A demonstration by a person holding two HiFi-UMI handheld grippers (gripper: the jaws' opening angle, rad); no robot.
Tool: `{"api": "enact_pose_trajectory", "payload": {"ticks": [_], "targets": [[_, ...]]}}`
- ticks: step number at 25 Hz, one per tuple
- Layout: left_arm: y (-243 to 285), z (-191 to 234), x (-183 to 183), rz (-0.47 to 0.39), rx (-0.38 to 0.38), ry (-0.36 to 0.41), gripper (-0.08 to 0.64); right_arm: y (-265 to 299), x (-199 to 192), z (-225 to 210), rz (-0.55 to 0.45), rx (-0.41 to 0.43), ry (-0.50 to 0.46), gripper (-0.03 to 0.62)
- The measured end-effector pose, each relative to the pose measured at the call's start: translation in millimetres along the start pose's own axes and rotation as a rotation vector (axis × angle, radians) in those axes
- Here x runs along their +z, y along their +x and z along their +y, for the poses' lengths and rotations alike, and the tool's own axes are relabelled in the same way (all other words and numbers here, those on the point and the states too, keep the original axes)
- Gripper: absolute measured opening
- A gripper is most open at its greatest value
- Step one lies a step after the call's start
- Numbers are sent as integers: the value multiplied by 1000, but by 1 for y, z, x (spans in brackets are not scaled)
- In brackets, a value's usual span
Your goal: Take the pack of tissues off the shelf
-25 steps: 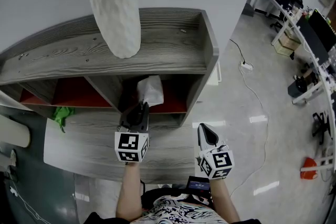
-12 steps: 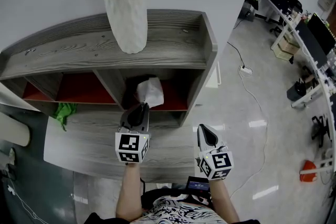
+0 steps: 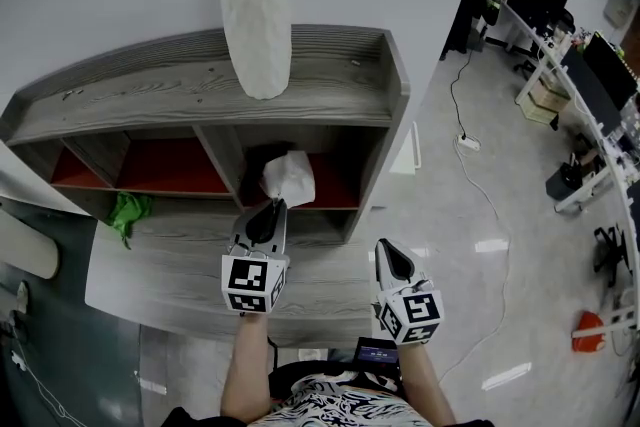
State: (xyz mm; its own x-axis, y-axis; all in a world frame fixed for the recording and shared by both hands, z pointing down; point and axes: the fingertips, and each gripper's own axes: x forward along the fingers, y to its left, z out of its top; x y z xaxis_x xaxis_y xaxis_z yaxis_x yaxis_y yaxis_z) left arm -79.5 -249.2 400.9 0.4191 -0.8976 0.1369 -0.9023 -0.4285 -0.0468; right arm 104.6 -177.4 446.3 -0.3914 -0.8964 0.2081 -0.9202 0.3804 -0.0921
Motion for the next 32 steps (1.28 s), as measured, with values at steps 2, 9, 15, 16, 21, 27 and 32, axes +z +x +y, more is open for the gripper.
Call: {"api": "enact_pose_trajectory", "payload": {"ticks": [2,9,15,16,21,27,32], "targets": [[-4,-1,3,-9,-1,1,18,-2,1,2,-4,1,-2,5],[-17,-5,11,-28,-11,7,18,-9,6,11,-27,14,-2,5],[-31,-10,21,-61,-31,14,18,-16,5,20,-40,23,-2,5],[-33,-11,22,-65,-36,16,18,-17,4,22,-40,22,-1,5],[-43,-13,26,-81,-43,23,18,-23,4,27,-48,23,-4,5],[-52,-18,26,-86,-59,23,18,-29,4,31,-53,22,-5,5],[-59,-18,29,-97,-57,17,18,-31,4,36,-49,29,-7,5]]}}
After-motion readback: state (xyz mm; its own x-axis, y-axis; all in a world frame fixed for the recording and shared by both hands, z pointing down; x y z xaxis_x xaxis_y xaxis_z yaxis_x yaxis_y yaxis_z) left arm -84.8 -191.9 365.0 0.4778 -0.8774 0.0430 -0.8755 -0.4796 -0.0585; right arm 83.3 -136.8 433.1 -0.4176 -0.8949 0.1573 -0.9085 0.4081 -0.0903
